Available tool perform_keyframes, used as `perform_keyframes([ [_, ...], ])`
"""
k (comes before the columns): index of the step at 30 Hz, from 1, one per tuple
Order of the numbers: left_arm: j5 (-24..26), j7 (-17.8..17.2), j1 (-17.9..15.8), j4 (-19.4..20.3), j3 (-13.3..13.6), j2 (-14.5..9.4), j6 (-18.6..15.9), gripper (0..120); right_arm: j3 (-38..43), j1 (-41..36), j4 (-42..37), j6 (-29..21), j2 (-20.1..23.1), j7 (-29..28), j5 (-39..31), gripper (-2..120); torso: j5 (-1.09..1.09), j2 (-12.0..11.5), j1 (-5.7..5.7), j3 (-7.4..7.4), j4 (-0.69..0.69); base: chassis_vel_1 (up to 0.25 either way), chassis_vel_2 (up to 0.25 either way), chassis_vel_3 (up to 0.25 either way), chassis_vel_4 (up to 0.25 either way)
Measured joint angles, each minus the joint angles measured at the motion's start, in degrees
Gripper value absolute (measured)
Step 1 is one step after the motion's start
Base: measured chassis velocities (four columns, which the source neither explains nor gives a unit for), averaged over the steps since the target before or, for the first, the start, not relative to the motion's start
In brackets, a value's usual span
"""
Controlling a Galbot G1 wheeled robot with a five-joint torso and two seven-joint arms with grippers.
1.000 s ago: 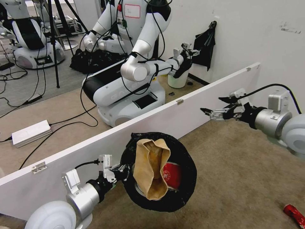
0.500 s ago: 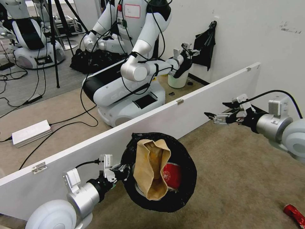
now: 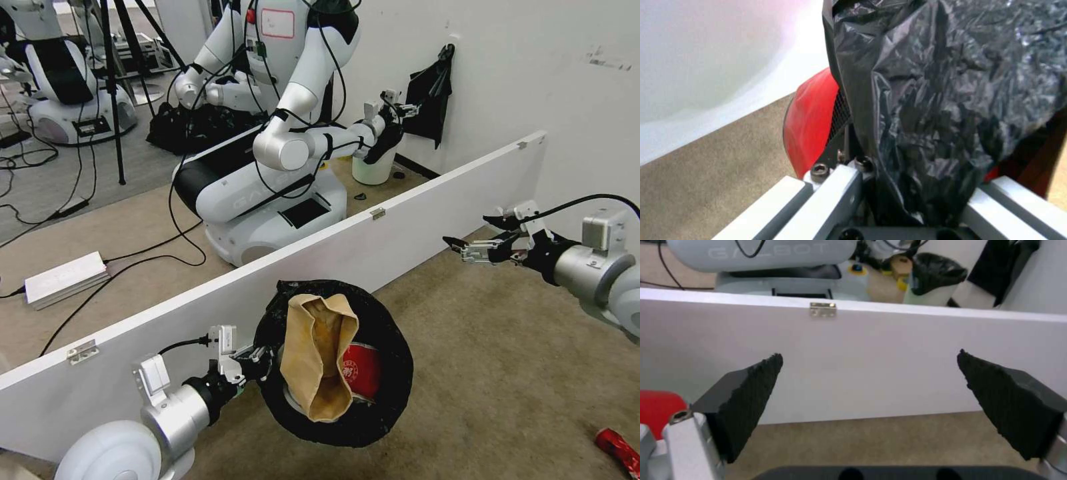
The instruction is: Pick up the trash bin, then pick up the garbage from the floor and place it into the trash bin.
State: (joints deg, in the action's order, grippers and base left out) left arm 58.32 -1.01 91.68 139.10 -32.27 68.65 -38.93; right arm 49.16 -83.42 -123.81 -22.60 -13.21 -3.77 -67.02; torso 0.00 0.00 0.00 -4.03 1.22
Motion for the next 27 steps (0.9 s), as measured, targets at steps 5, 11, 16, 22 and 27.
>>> perform_keyframes([
  [5,-1.1,0.6,0.0,0.0,0.7,0.1,0.3,0,11.5,-12.1,-2.3,0.0,-2.4,1.9,3.9,100,0.00,0.0,0.00,0.00,-0.01,0.000,0.000,0.000,0.000],
  [11,-1.9,1.0,0.1,-0.1,1.1,0.1,0.6,0,16.4,-17.2,-4.4,0.1,-5.5,2.8,6.6,100,0.00,0.0,0.00,0.00,-0.01,0.000,0.000,0.000,0.000],
  [16,-3.3,1.6,0.3,-0.2,1.8,0.6,0.8,0,25.3,-26.0,-7.1,0.8,-9.7,5.6,10.2,100,0.00,0.0,0.00,0.00,-0.01,0.000,0.000,0.000,0.000],
  [22,-4.4,2.0,0.5,-0.4,2.3,0.6,0.9,0,30.2,-30.9,-9.1,1.5,-14.0,8.2,12.2,100,0.00,0.0,0.00,0.01,-0.01,0.000,0.000,0.000,0.000],
  [27,-4.9,2.1,0.7,-0.4,2.8,0.4,1.0,0,32.0,-33.4,-11.0,2.2,-18.8,10.3,14.1,100,0.00,0.0,0.00,0.01,0.00,0.000,0.000,0.000,0.000],
])
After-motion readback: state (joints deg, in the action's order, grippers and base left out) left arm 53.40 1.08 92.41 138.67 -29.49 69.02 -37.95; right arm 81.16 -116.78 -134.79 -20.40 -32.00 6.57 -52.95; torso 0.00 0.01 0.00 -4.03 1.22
